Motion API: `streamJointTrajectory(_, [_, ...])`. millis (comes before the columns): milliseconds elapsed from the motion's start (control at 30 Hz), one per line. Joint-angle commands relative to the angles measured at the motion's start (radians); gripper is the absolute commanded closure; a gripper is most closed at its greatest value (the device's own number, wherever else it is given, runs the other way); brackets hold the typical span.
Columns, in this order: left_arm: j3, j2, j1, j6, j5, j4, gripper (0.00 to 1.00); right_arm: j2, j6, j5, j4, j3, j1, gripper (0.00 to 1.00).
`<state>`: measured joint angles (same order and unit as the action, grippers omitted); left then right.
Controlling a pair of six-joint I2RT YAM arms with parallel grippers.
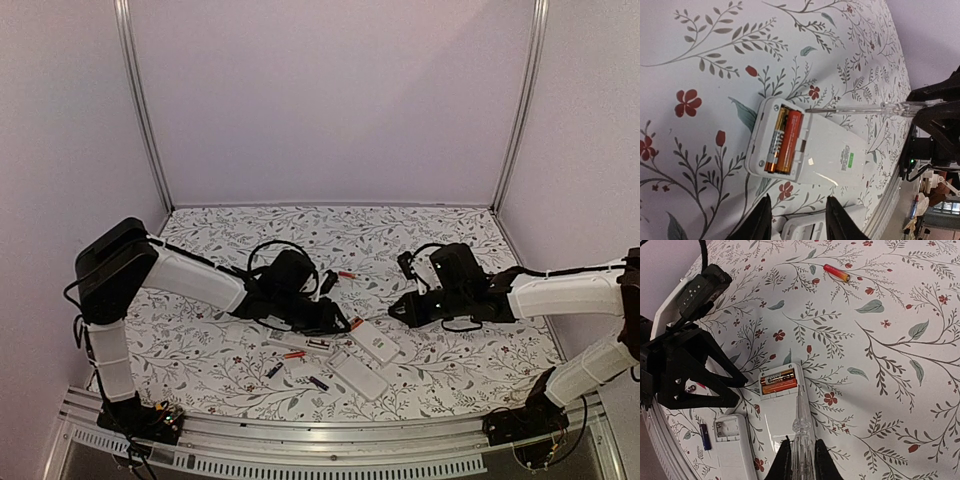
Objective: Unload the batteries from the remote control
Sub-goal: Hold the remote control without the battery cover at the center of the board.
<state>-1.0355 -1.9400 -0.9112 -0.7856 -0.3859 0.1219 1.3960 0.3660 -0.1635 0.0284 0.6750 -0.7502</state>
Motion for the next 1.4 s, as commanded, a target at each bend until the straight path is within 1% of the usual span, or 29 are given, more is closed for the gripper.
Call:
streamJointTrajectory(0, [-0.034,-0.035,0.002,0.016,0.014,-0.014,0.64,0.024,-0.02,-0.01,-0.021,0.029,0.002,1.0])
streamJointTrajectory(167, [-0.042,-0.054,0.002,0.012,0.037,-0.033,0.74,0.039,-0.022,-0.002,-0.052,0.034,0.002,1.0])
streamJointTrajectory(333, [-0.052,-0.062,0.003,0.019,0.061,-0.055,0.77,0.044,-0.021,0.002,-0.067,0.034,0.002,1.0])
streamJointTrajectory(1067, [-0.061,-0.082,0.006,0.027,0.065,-0.061,0.84,0.101,-0.037,-0.01,-0.073,0.048,0.002,1.0])
streamJointTrajectory(1100, [-0.062,-0.083,0.006,0.028,0.064,-0.062,0.85,0.103,-0.036,-0.011,-0.072,0.047,0.002,1.0])
streamJointTrajectory(1367, [-0.063,-0.087,0.008,0.028,0.065,-0.064,0.86,0.085,-0.03,-0.01,-0.046,0.042,0.001,1.0])
